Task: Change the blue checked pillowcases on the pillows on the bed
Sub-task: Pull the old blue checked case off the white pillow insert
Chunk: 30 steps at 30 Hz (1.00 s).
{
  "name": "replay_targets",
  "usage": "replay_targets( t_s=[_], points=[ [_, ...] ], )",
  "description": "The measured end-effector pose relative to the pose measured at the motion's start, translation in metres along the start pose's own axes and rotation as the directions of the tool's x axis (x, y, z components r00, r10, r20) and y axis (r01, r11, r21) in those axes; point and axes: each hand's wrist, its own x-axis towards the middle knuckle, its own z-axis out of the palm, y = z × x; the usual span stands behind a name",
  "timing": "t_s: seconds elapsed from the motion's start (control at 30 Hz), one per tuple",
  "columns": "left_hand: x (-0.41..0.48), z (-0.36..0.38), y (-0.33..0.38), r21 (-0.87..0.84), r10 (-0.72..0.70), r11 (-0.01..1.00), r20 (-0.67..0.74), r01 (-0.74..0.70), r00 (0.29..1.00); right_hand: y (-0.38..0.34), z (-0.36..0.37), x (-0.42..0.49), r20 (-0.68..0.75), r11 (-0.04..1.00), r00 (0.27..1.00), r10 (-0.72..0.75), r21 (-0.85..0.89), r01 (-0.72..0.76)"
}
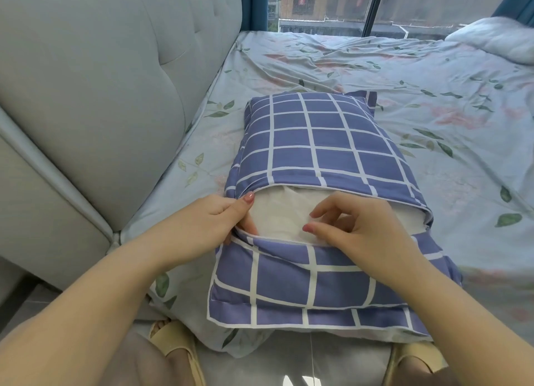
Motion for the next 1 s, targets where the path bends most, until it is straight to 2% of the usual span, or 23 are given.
replay_targets(
  t_s=[0.07, 0.17, 0.47, 0.6, 0.8, 1.0],
  points=[
    [-0.002, 0.0, 0.0, 0.008, 0.01, 1.0, 0.005, -0.01, 1.0, 0.001, 0.002, 0.002, -0.04, 0.993, 0.998, -0.057, -0.105, 0.053],
    [-0.002, 0.0, -0.001, 0.006, 0.01, 1.0, 0.037, -0.01, 0.999, 0.003, 0.007, 0.005, -0.048, 0.993, 0.996, -0.081, -0.094, 0.076],
    [0.001, 0.006, -0.001, -0.037, -0.012, 0.999, 0.058, 0.014, 0.998, 0.004, 0.024, 0.021, 0.02, 0.992, 0.998, 0.061, -0.111, -0.059],
    [0.001, 0.006, 0.002, -0.04, -0.02, 0.999, 0.052, 0.022, 0.998, -0.001, 0.02, 0.025, 0.041, 0.993, 0.994, 0.098, 0.069, -0.101],
    [0.001, 0.002, 0.005, -0.077, -0.035, 0.996, 0.09, 0.042, 0.995, -0.007, 0.001, 0.027, -0.098, 0.915, 0.98, 0.17, 0.386, -0.12],
    [-0.001, -0.002, 0.007, -0.04, -0.016, 0.999, 0.11, 0.02, 0.994, 0.002, -0.012, 0.04, -0.255, 0.877, 0.929, 0.267, 0.464, -0.125]
  ],
)
